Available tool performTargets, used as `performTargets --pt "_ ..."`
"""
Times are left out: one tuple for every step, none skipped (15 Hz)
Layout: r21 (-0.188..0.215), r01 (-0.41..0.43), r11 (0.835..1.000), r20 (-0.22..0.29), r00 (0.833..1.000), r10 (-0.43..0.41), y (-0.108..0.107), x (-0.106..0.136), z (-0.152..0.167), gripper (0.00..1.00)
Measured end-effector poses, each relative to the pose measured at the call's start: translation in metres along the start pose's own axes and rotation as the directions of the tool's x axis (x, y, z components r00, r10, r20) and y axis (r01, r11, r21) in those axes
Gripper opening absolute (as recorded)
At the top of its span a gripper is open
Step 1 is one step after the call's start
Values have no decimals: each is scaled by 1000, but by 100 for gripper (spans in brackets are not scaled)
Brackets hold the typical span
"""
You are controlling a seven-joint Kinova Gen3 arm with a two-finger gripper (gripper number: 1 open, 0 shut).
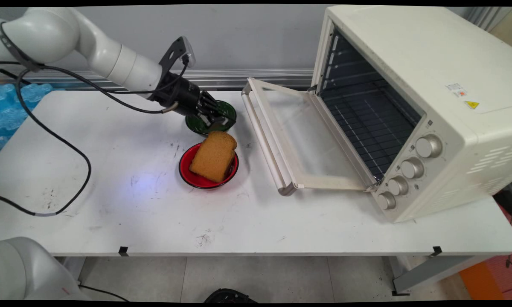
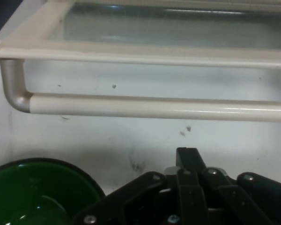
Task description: Close the oven
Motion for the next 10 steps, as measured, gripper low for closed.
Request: performTargets --pt "0 1 1000 -4 1000 -1 0 -2 2 0" --pt "0 2 1000 -6 1000 -2 0 -3 4 0" --pt "1 3 1000 -10 1000 -3 0 -6 6 0" --pt "2 5 1000 -12 1000 -5 0 -7 7 0" --pt "3 6 1000 -16 1000 -6 0 -9 9 0" --pt "5 9 1000 -20 1000 -9 0 -12 12 0" --pt "6 11 1000 -24 1000 -11 1 -14 15 0" --pt "8 13 1000 -29 1000 -13 1 -16 17 0" --pt "9 14 1000 -32 999 -13 1 -17 18 0" --pt "12 15 1000 -39 999 -15 0 -18 21 0"
